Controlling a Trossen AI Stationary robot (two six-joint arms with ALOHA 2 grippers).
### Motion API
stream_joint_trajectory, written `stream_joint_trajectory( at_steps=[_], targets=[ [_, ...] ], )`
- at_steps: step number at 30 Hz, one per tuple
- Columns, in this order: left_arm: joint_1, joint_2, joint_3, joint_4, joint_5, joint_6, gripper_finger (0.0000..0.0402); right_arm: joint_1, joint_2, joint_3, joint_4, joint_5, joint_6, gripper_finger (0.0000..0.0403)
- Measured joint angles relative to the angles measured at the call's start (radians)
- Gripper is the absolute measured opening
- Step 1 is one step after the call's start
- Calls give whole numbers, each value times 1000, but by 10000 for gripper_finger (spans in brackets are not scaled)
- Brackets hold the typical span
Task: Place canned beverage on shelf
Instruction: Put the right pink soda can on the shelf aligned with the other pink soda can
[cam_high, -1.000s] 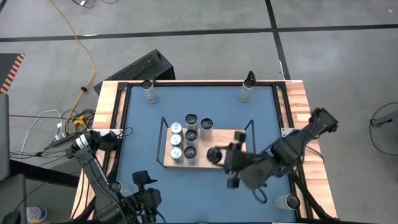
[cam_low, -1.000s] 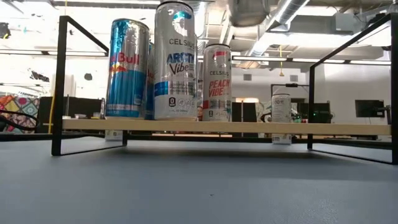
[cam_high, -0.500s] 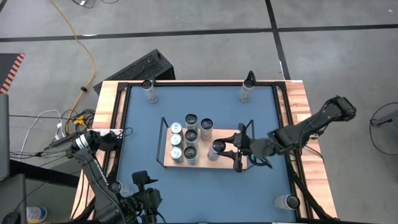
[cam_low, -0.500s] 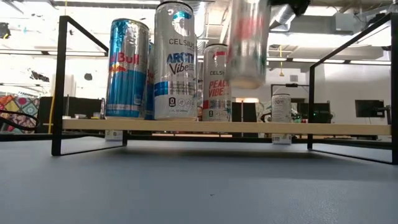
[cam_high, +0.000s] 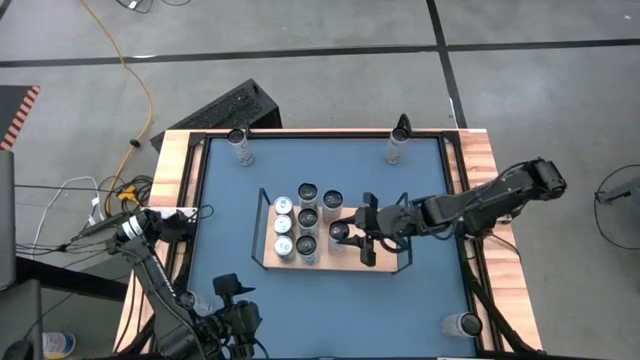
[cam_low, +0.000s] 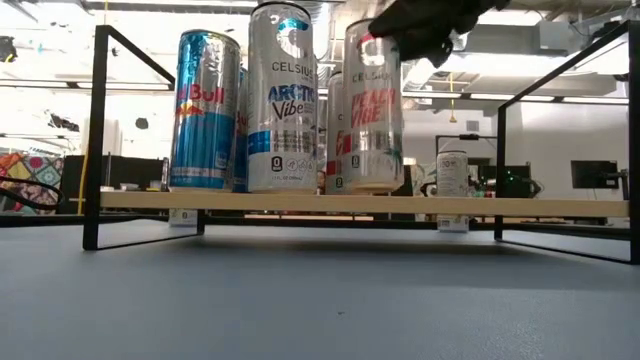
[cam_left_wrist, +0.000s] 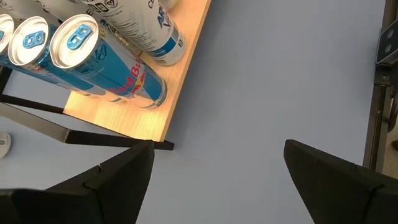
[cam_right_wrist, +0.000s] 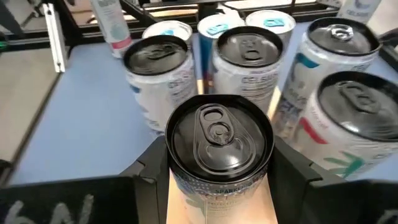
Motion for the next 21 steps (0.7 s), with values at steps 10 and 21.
stream_joint_trajectory(
  at_steps=[10, 21],
  targets=[
    [3, 0, 0, -4, -10, 0, 346, -23, 1, -4, 27, -12, -53, 186],
    [7, 0, 0, -3, -19, 0, 346, -72, 49, -10, 77, -52, -72, 192]
  ],
)
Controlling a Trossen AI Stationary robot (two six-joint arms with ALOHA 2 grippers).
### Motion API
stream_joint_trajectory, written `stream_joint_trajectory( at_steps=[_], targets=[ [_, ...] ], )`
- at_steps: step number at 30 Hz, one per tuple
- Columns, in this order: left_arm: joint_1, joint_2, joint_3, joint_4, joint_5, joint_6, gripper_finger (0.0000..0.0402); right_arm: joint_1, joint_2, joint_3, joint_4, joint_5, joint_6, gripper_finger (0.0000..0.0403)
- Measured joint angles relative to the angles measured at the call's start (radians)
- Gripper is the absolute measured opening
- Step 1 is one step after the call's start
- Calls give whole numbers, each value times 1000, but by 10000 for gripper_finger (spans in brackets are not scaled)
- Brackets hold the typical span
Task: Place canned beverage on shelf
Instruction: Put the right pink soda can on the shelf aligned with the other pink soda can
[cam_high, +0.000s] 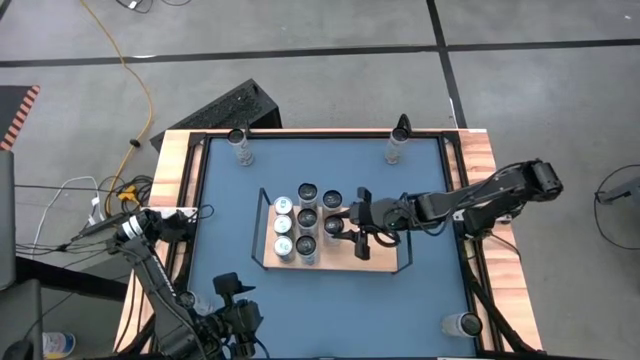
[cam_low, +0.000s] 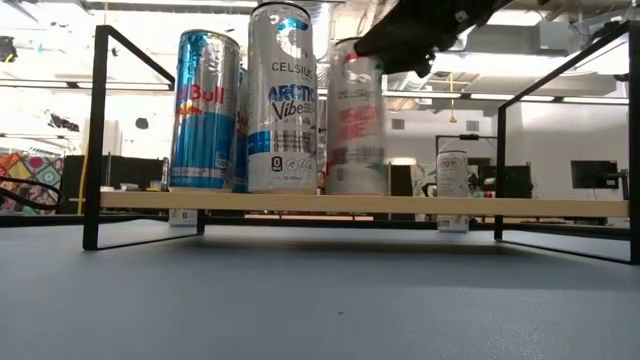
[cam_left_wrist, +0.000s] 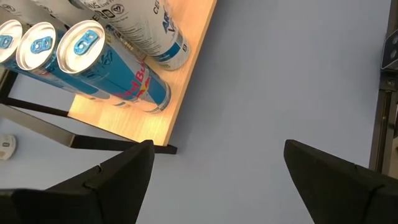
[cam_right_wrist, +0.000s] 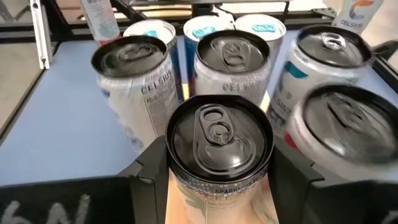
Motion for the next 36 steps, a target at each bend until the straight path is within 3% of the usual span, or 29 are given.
stream_joint_trajectory(
  at_steps=[10, 22, 36],
  targets=[
    [5, 0, 0, 0, 3, 0, 346, -6, -1, 0, -3, -2, 0, 197],
    [5, 0, 0, -1, 3, 0, 346, -6, -1, 0, -4, 2, -13, 258],
    [5, 0, 0, -1, 4, -1, 346, 4, -1, 0, -5, 5, -7, 265]
  ],
)
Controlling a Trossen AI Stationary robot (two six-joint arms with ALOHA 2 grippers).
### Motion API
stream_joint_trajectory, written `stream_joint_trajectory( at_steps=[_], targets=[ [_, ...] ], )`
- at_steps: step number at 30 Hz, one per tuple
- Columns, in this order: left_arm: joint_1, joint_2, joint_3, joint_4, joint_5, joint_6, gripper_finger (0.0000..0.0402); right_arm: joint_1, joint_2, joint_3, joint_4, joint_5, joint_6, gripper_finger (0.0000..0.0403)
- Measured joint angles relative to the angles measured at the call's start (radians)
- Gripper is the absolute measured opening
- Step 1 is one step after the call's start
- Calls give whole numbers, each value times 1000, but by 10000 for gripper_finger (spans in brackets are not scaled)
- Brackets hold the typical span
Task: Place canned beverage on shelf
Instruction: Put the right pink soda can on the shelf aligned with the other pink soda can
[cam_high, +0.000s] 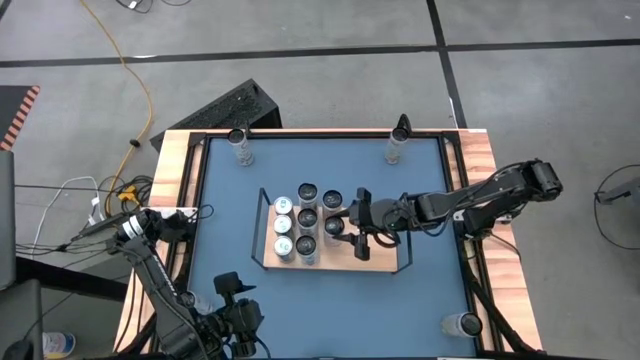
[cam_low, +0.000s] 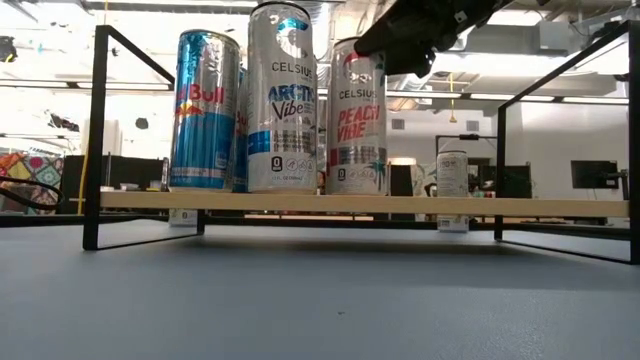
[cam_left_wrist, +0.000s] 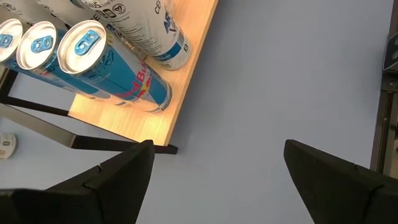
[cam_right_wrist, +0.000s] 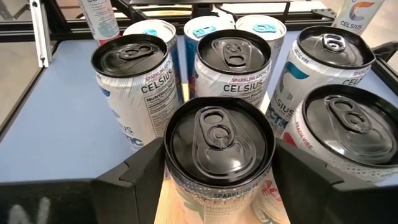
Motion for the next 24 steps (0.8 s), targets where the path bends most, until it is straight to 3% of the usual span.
stream_joint_trajectory(
  at_steps=[24],
  targets=[
    [20, 0, 0, 1, 24, 0, 346, -1, -2, 3, -47, -19, 39, 266]
  ],
)
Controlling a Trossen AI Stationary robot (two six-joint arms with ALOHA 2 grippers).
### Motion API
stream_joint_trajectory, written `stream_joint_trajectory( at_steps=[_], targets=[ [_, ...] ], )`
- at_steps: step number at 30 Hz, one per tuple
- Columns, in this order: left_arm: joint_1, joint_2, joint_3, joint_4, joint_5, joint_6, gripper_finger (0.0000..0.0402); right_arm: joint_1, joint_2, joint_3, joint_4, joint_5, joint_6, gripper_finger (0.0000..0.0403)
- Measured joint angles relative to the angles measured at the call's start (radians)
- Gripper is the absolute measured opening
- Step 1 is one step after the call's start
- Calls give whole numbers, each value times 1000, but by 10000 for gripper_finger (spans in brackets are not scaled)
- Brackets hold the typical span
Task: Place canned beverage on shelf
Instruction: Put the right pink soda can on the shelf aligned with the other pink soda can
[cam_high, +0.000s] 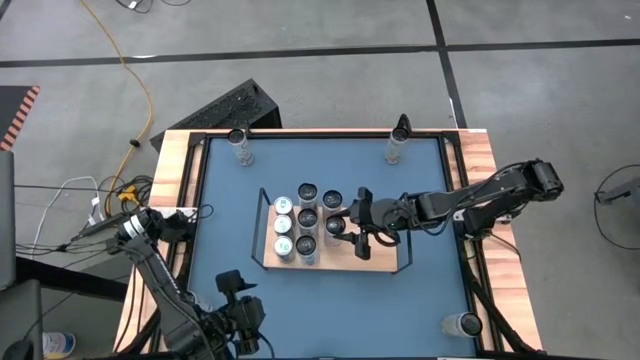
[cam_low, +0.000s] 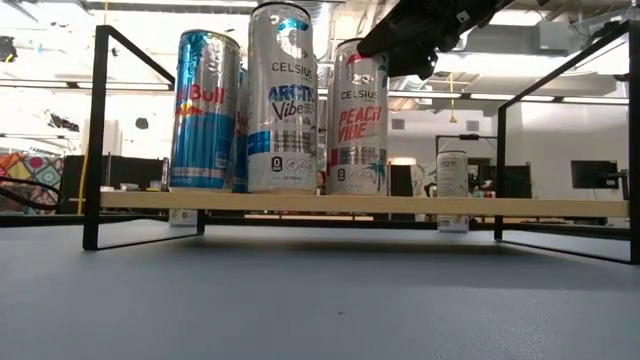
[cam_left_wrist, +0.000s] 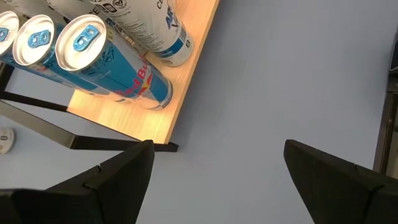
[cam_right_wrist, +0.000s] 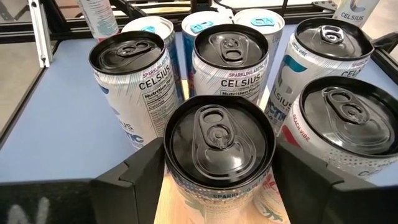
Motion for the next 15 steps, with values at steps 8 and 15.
stream_joint_trajectory(
  at_steps=[8, 15],
  targets=[
    [0, 0, 0, 2, 0, -6, 346, -2, 12, 13, -23, -14, 0, 282],
    [0, 0, 0, 1, 0, -8, 346, -1, 53, 58, -124, -14, 4, 349]
  ],
)
